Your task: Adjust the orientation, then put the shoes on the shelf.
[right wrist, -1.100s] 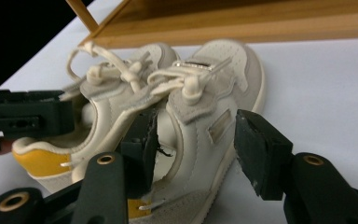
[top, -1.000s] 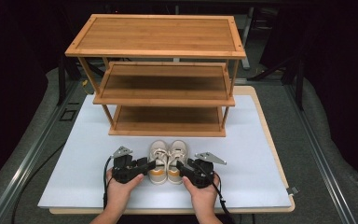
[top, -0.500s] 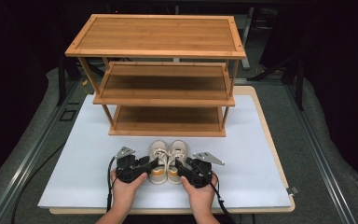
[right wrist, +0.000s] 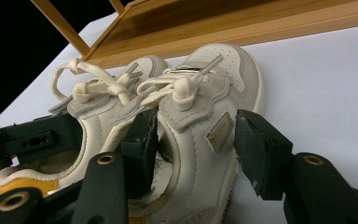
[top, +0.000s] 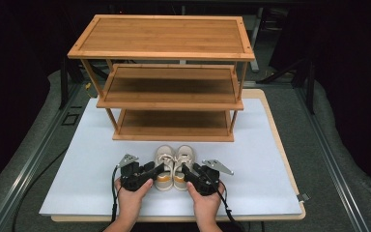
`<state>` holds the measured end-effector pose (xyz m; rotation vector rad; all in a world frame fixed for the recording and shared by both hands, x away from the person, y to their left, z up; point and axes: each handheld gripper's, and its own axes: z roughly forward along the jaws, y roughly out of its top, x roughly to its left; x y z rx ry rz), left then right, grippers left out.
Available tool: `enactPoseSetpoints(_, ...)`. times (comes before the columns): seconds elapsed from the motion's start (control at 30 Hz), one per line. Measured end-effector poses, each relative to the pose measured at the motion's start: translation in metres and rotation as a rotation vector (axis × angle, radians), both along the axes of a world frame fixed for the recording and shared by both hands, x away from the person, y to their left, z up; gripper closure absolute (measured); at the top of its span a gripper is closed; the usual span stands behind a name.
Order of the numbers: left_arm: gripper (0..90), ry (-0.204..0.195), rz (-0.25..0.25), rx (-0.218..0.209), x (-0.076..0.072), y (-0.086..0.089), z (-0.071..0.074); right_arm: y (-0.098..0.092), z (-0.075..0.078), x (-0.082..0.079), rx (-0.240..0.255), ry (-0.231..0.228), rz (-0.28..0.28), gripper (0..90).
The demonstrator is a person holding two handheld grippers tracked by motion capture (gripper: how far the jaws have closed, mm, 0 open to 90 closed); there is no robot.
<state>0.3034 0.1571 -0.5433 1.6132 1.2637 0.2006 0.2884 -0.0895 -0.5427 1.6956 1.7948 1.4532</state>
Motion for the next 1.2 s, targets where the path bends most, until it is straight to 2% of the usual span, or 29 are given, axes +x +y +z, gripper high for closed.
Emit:
enactPoseSetpoints(0.17,45.3,0.000,0.025,-0.027,-0.0017,-0.0015,-0.0013,-0.0018,-0.0014,-0.0022,0.029,0.016,0.000,50.7)
enactPoseSetpoints(0.2,45.3,-0.002,0.029,-0.031,-0.0018,-0.0015,-0.0017,-0.0010,-0.0026,-0.0013,0.044,0.003,-0.015,51.0)
enactPoseSetpoints(0.3,45.6,-0.001,0.040,-0.051,-0.0026,-0.0012,-0.0034,-0.0010,-0.0026,-0.0011,0.045,0.005,-0.017,51.2)
enactPoseSetpoints(0.5,48.0,-0.008,0.048,-0.029,-0.0033,-0.0026,-0.0028,-0.0007,-0.0022,-0.0025,0.031,0.011,-0.017,51.5)
enactPoseSetpoints(0.53,48.3,-0.009,0.052,-0.025,-0.0036,-0.0032,-0.0027,0.0004,-0.0028,-0.0027,0.032,0.005,-0.036,51.5)
enactPoseSetpoints(0.57,48.5,-0.011,0.055,-0.021,-0.0039,-0.0037,-0.0025,-0.0002,-0.0025,-0.0037,0.036,0.012,-0.024,51.4)
enactPoseSetpoints(0.6,48.7,-0.013,0.060,-0.018,-0.0043,-0.0042,-0.0025,0.0017,-0.0043,-0.0034,0.045,-0.014,-0.043,51.4)
enactPoseSetpoints(0.67,48.9,-0.014,0.068,-0.020,-0.0051,-0.0046,-0.0028,0.0012,-0.0030,-0.0049,0.028,0.005,-0.040,50.8)
enactPoseSetpoints(0.73,49.0,-0.012,0.080,-0.013,-0.0057,-0.0062,-0.0023,0.0018,-0.0042,-0.0035,0.043,-0.002,-0.055,48.8)
enactPoseSetpoints(0.77,49.1,-0.012,0.084,-0.009,-0.0059,-0.0069,-0.0020,0.0007,-0.0034,-0.0045,0.040,0.023,-0.053,48.9)
enactPoseSetpoints(0.8,49.2,-0.011,0.089,-0.007,-0.0060,-0.0075,-0.0018,0.0011,-0.0044,-0.0042,0.050,0.013,-0.055,49.1)
enactPoseSetpoints(0.93,49.3,-0.002,0.103,-0.006,-0.0068,-0.0087,-0.0011,0.0022,-0.0053,-0.0040,0.056,0.001,-0.065,49.1)
enactPoseSetpoints(1.0,49.1,0.000,0.108,-0.008,-0.0073,-0.0088,-0.0012,0.0015,-0.0044,-0.0053,0.045,0.019,-0.063,49.1)
enactPoseSetpoints(1.1,48.3,0.001,0.117,-0.002,-0.0077,-0.0090,-0.0010,0.0017,-0.0049,-0.0047,0.055,0.018,-0.072,48.6)
enactPoseSetpoints(1.2,45.0,0.014,0.125,-0.020,-0.0072,-0.0082,-0.0025,0.0008,-0.0049,-0.0043,0.058,0.029,-0.067,48.6)
